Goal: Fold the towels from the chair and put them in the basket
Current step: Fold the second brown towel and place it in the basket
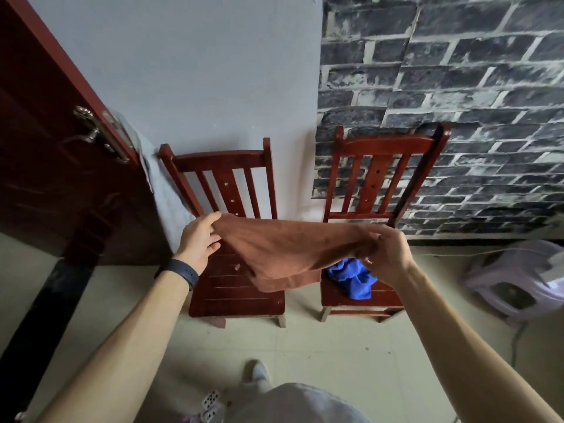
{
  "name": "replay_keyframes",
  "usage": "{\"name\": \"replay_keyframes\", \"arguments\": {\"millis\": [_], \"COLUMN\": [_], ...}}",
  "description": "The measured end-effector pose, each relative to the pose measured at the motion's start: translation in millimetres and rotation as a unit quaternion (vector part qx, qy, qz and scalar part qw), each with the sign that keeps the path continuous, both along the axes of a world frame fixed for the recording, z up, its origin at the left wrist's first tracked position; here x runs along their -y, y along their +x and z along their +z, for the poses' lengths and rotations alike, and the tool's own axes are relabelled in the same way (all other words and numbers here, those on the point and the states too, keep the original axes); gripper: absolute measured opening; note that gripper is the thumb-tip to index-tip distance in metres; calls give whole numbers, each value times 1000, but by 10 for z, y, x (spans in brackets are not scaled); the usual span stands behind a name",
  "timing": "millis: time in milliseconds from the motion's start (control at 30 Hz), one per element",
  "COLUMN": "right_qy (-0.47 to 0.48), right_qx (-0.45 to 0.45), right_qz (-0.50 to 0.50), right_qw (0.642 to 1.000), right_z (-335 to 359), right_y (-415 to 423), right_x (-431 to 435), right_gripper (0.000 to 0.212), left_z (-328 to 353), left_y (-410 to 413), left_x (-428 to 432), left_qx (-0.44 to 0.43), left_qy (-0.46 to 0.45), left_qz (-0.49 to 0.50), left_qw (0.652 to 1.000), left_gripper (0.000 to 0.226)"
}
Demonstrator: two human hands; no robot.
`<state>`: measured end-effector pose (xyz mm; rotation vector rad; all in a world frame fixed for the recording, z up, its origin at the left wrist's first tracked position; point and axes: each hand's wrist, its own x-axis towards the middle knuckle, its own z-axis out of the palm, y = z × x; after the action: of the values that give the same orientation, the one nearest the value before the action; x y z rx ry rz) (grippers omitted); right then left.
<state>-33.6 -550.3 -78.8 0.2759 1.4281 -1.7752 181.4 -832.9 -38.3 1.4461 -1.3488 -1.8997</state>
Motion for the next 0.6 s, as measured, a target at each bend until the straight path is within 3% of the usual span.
{"name": "replay_keyframes", "arguments": {"millis": [133, 333, 400, 533, 600], "right_qy": [45, 196, 213, 242, 214], "right_qx": [89, 110, 90, 0, -19], "right_qz": [99, 226, 214, 110, 74], "right_qw": [990, 948, 949, 964, 974], "right_z": [-73, -185, -259, -302, -294], "right_y": [25, 283, 378, 473, 484], "right_x": [99, 224, 258, 353, 398], "right_gripper": [47, 35, 34, 13, 10], "left_z": [30, 40, -2, -117, -185], "left_y": [61, 185, 262, 482, 598], "left_x": [60, 106, 139, 218, 284], "left_qx": [9, 6, 20, 111, 152], "left_qy": [0, 15, 21, 34, 37], "left_qz": [19, 48, 46, 12, 9], "left_qw": [1000, 999, 999, 993, 988], "left_gripper": [8, 6, 5, 8, 10]}}
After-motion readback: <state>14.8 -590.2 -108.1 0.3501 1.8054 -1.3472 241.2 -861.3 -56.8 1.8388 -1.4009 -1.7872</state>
